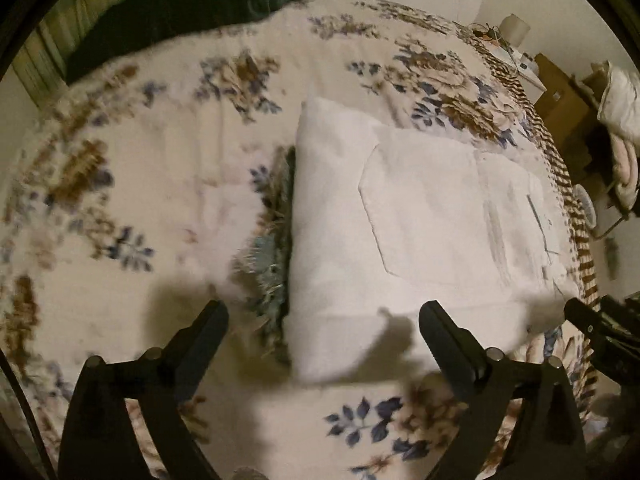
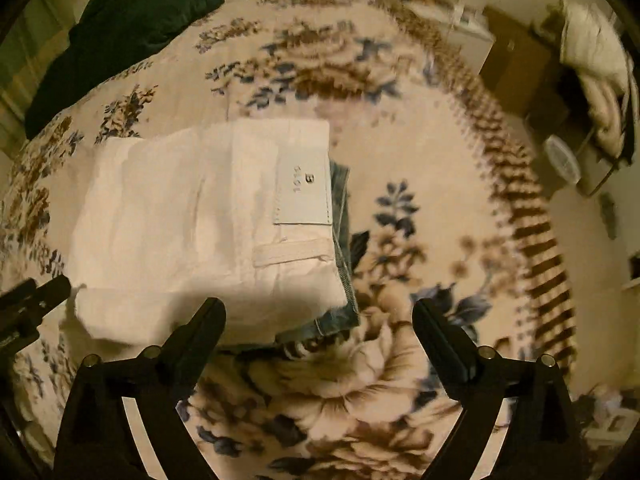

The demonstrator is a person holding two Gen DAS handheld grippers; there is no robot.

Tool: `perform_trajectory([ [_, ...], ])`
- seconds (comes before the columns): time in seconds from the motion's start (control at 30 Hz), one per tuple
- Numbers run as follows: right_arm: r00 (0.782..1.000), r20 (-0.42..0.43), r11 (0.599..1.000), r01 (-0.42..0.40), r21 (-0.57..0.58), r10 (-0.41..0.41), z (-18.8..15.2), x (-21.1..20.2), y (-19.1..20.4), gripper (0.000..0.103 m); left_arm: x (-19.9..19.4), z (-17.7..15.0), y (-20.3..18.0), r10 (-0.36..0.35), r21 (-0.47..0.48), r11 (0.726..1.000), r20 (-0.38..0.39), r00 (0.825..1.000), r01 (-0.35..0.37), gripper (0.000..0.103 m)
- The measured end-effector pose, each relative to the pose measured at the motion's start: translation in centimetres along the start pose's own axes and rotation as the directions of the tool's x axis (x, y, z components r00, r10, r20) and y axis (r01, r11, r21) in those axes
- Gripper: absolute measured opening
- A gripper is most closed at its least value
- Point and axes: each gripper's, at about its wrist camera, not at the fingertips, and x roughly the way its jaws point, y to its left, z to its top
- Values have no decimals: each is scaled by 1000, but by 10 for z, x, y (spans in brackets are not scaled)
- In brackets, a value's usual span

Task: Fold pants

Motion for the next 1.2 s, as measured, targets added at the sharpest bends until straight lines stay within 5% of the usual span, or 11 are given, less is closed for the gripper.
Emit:
perform_trajectory([
  [0.43, 986, 160, 999, 43, 33, -48, -62, -192, -8, 98, -163, -46, -14, 7, 47, 999, 152, 988, -14, 98],
  [0.77, 956, 287, 996, 43, 80, -64, -157, -398, -6, 98, -344, -119, -16, -32, 98, 995, 294, 955, 3, 98],
  [1.2, 903, 429, 999, 17, 43, -34, -271, -629, 8, 98, -506, -202, -1, -3, 84, 996, 419, 908, -35, 98],
])
